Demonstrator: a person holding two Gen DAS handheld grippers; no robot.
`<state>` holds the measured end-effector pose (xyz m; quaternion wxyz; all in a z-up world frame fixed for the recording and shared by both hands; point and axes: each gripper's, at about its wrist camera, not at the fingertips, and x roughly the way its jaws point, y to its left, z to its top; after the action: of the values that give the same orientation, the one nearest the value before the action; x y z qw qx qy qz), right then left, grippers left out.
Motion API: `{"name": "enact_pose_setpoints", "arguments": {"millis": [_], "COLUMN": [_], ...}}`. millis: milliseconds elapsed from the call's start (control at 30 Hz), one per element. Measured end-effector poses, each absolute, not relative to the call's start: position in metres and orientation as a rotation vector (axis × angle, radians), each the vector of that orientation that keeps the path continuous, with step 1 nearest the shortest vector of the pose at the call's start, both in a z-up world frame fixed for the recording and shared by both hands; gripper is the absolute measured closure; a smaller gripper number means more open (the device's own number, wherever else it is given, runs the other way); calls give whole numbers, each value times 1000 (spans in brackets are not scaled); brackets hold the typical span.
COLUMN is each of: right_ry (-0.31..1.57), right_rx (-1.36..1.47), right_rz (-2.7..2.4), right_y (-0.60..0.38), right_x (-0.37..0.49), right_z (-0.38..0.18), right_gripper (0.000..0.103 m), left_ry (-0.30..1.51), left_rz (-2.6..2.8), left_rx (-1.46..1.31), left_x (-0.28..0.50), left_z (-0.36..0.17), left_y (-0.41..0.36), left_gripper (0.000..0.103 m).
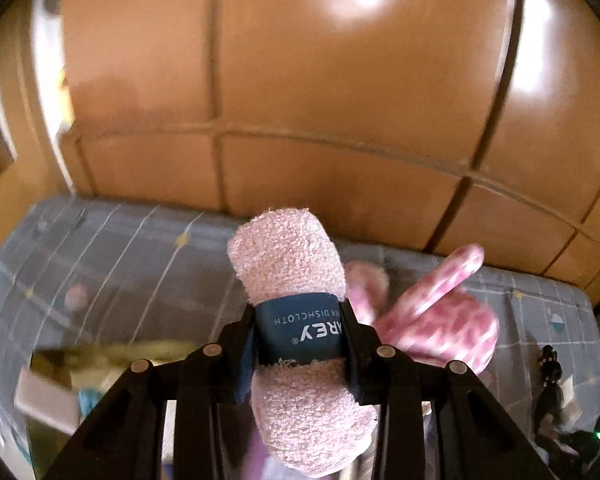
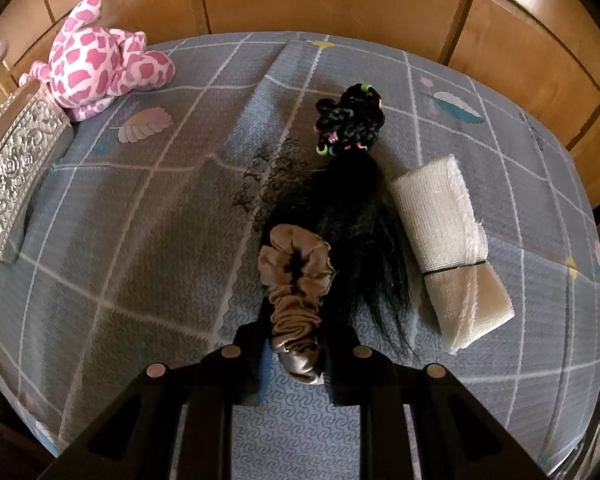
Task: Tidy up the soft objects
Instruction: 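Carry the pink towel into the gold tray and release it with the left gripper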
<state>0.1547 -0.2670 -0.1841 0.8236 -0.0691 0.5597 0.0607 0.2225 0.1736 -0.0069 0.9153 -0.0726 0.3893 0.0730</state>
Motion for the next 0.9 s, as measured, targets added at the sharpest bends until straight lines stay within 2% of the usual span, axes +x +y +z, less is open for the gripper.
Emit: {"name": "enact_pose_setpoints", "arguments": {"millis": [600, 767, 833, 867, 900], "right_ry": [1142, 1141, 1143, 1144, 1145], "right_rx": [-251, -238, -225, -220, -218], "right_rz": [114, 99, 83, 72, 65], "right_y": [-246, -246, -246, -245, -244], "right_x": [142, 141, 141, 141, 142], "right_z": [-188, -187, -187, -187, -186], "right_gripper": [83, 83, 83, 83, 83], "left_ry": [821, 868, 884, 892, 898], "left_rz": [329, 344, 331, 323, 317], "left_rx": [-434, -480, -492, -499, -491], "left_x": [0, -29, -26, -21, -15], "left_z": [-74, -98, -108, -111, -116], "left_y": [304, 315, 313, 311, 308], "left_gripper": [67, 66, 64, 57, 45]}}
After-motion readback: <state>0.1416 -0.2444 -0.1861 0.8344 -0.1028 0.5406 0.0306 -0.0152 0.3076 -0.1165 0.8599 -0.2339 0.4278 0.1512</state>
